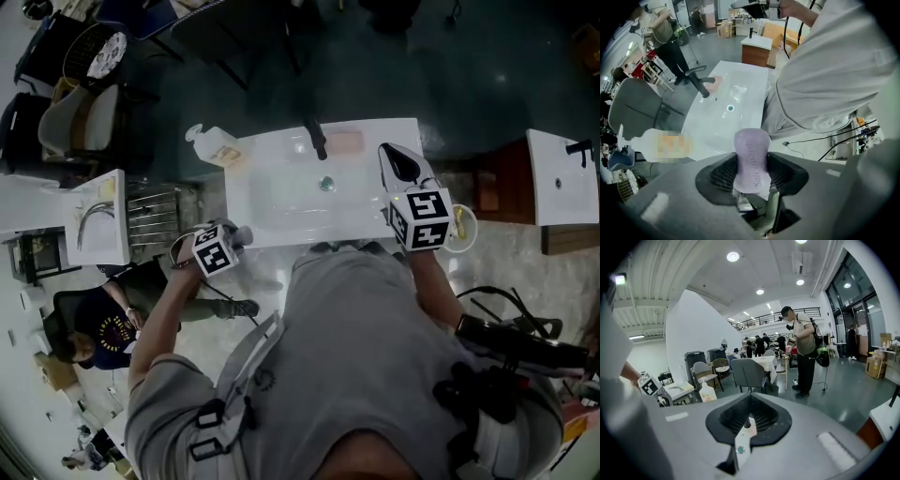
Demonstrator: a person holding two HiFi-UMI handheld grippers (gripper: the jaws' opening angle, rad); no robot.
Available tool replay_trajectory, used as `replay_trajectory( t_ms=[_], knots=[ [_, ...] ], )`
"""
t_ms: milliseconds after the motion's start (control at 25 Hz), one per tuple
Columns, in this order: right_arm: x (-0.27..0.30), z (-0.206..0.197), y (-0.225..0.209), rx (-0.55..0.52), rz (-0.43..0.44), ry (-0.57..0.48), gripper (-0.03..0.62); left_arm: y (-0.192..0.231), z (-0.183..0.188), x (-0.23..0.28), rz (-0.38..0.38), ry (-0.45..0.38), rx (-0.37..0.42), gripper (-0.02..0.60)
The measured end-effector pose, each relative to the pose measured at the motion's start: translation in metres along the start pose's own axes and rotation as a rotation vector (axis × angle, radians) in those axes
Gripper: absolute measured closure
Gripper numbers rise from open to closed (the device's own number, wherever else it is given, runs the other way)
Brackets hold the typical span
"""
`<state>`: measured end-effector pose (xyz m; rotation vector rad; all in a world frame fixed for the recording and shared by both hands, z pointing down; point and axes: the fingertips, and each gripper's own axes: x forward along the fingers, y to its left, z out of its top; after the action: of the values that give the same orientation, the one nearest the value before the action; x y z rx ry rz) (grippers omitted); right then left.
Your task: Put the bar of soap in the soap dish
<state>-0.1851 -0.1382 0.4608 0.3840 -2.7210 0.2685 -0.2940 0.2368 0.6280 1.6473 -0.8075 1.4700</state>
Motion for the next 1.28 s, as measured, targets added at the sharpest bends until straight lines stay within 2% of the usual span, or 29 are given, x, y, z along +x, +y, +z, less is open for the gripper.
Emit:
replay_trajectory(
  t_ms=[320, 400, 760, 1280],
  knots=[
    [-0.005, -0.01, -0.015, 0.034, -0.042, 0.014, 0.591, 0.002, 0.015, -0.002, -0.003, -0.013, -0.088, 0.391],
    [-0.008, -0.012, -0.019, 0.041, -0.054, 0.013, 0.591, 0.001, 0.027, -0.002, 0.003, -0.006, -0.082, 0.393],
    [-0.026, -0.021, -0.046, 0.088, -0.125, -0.006, 0.591, -0.005, 0.098, 0.006, -0.011, 0.002, 0.02, 0.402],
    [-0.096, -0.037, -0.116, 0.197, -0.309, -0.072, 0.592, -0.009, 0.234, 0.003, -0.044, -0.039, 0.269, 0.407]
  ],
)
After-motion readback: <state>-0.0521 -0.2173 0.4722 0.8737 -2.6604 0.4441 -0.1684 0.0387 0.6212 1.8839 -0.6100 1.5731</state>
